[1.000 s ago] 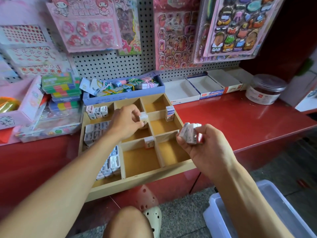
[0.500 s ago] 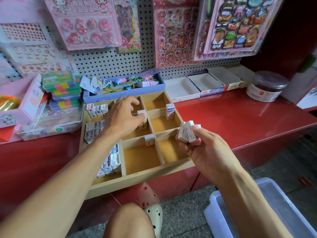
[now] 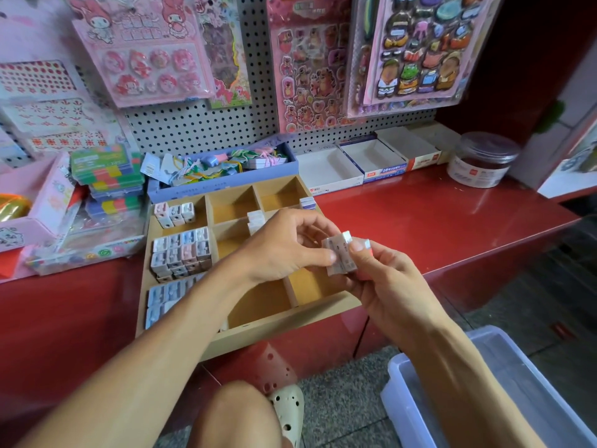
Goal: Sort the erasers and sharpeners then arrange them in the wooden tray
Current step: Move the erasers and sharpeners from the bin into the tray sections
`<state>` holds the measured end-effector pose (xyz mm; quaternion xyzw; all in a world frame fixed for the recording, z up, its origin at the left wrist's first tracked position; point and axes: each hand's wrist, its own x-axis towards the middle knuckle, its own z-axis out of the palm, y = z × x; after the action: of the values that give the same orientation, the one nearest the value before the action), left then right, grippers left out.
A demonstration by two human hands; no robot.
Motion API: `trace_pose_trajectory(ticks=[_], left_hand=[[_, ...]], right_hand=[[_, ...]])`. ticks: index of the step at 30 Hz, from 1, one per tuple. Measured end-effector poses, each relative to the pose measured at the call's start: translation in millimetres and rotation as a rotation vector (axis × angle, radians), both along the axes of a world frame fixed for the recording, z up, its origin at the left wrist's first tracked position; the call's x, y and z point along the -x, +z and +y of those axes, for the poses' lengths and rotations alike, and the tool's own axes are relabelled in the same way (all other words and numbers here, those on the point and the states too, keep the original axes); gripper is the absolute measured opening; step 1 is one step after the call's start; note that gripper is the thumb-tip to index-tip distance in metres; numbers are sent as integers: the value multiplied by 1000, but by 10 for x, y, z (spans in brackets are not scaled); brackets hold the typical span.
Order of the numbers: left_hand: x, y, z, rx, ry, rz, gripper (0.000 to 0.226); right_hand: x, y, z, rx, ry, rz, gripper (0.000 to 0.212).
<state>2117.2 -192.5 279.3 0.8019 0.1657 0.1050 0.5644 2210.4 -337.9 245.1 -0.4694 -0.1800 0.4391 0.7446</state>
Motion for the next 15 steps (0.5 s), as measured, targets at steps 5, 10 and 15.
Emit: trace_pose_trajectory(ticks=[5, 10, 15], left_hand=[[0, 16, -1, 38, -68, 36, 27], [-14, 8, 22, 35, -28, 4, 16], [-33, -38, 98, 6, 87, -35, 6]], right_hand=[[-32, -5, -33, 2, 13, -38, 28], [-37, -18, -18, 19, 37, -64, 34], [-55, -57, -25, 75, -181, -61, 23]])
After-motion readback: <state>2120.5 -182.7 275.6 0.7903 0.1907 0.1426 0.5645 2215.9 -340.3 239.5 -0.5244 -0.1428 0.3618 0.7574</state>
